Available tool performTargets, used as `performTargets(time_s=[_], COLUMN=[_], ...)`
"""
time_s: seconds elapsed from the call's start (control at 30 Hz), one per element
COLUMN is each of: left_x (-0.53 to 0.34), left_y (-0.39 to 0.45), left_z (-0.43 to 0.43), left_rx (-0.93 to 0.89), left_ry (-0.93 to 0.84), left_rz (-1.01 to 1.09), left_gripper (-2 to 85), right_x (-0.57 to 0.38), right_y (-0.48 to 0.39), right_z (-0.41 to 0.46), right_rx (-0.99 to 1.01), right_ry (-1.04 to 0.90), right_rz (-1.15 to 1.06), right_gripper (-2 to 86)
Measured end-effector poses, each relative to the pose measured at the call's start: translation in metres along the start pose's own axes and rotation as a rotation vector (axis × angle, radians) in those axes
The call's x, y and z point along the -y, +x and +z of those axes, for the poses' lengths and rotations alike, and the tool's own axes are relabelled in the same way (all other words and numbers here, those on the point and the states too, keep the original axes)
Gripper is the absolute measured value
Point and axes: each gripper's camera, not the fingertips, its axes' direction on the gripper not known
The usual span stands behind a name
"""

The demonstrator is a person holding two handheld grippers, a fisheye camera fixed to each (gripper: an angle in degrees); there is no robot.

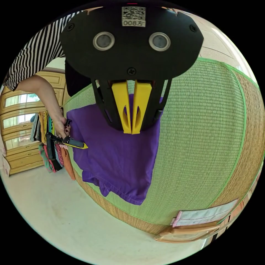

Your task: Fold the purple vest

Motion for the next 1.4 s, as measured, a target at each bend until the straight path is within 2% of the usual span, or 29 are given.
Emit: performTargets(time_s=[0.13, 0.23, 0.43, 0.6, 0.67, 0.77, 0.9, 0.97, 1.07, 1.2, 1.27, 1.4], left_x=[-0.022, -0.038, -0.064, -0.073, -0.076, -0.08, -0.077, -0.07, -0.057, -0.043, -0.04, -0.044], left_y=[0.015, 0.026, 0.022, 0.036, 0.059, 0.092, 0.146, 0.194, 0.258, 0.307, 0.317, 0.342], left_z=[-0.04, -0.055, -0.062, -0.081, -0.098, -0.114, -0.116, -0.106, -0.082, -0.047, -0.029, -0.051], left_rx=[-0.028, 0.007, 0.037, 0.003, 0.031, -0.026, -0.098, -0.155, -0.142, -0.111, -0.093, -0.119], left_ry=[0.056, 0.04, -0.01, -0.01, 0.001, 0.02, 0.006, -0.036, -0.124, -0.23, -0.308, -0.273], left_rz=[0.023, 0.032, -0.045, -0.083, -0.045, 0.022, 0.123, 0.226, 0.346, 0.374, 0.318, 0.291], left_gripper=[0.1, 0.1, 0.0, 0.0, 0.0, 0.1, 0.1, 0.1, 0.1, 0.1, 0.2, 0.4], right_x=[-0.026, -0.07, -0.139, -0.169, -0.193, -0.254, -0.359, -0.397, -0.436, -0.459, -0.47, -0.505], right_y=[-0.02, -0.042, -0.059, -0.04, -0.029, 0.008, 0.079, 0.107, 0.138, 0.169, 0.18, 0.209], right_z=[-0.034, -0.047, 0.016, 0.005, -0.012, -0.045, -0.078, -0.081, -0.072, -0.037, -0.026, -0.008], right_rx=[-0.025, 0.031, 0.011, 0.096, 0.078, 0.067, 0.029, 0.03, 0.043, 0.094, 0.113, 0.237], right_ry=[0.048, 0.076, -0.056, 0.007, 0.047, 0.153, 0.287, 0.311, 0.335, 0.296, 0.306, 0.362], right_rz=[-0.046, -0.078, -0.037, 0.037, 0.063, 0.169, 0.403, 0.496, 0.565, 0.608, 0.628, 0.626], right_gripper=[0.1, 0.1, 0.2, 0.3, 0.4, 0.8, 2.9, 4.8, 6.7, 7.4, 7.2, 6.2])
